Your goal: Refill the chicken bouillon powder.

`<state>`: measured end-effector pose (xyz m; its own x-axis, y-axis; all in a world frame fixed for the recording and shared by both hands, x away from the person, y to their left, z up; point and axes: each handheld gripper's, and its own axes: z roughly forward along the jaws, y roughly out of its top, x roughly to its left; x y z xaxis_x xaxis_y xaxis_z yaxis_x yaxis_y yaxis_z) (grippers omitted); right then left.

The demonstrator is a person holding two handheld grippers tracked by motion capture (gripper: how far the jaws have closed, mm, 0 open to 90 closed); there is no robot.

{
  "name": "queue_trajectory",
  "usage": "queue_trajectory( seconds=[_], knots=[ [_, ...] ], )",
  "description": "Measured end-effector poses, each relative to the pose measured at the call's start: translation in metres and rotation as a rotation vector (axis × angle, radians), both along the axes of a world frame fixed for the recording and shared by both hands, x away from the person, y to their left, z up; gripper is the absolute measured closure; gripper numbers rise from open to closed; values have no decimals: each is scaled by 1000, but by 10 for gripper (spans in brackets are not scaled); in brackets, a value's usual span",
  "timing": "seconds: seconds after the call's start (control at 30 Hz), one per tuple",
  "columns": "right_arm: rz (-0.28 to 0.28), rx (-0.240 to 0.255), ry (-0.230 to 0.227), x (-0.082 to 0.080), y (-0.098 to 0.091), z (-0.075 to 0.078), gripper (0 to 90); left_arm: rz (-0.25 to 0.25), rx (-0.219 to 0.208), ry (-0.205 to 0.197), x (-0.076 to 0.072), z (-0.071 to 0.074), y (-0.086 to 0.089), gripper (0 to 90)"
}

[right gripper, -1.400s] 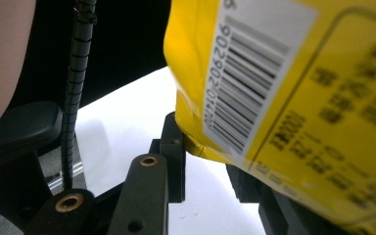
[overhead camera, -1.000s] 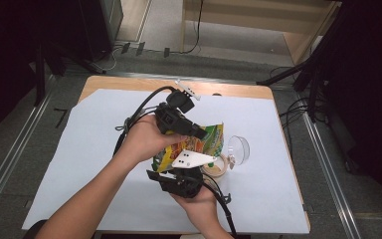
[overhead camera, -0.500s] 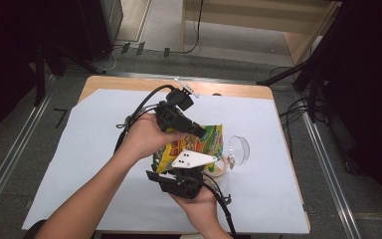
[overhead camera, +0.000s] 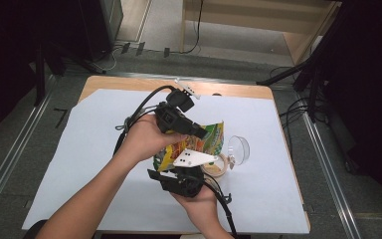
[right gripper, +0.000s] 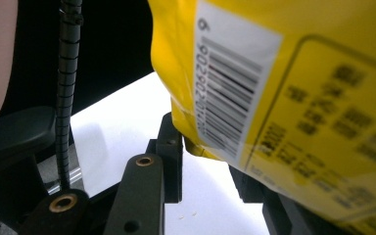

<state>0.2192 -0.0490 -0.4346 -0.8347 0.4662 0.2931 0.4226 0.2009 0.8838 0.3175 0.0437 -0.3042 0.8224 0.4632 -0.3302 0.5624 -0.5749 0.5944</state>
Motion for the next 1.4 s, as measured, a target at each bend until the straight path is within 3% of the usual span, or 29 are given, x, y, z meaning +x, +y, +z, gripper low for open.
queue_trajectory(
  seconds=[0.47,0.9,1.1,1.4],
  knots=[
    [-1,23,15,0,-1,0,706,-8,22,2,1,1,-5,845],
    [2,38,30,2,-4,3,705,-2,20,70,16,-4,-9,845],
    [-10,40,24,2,-4,5,696,-13,37,78,19,-3,-12,845],
    [-12,40,25,2,-5,5,707,-11,31,85,20,-4,-12,843]
  ],
)
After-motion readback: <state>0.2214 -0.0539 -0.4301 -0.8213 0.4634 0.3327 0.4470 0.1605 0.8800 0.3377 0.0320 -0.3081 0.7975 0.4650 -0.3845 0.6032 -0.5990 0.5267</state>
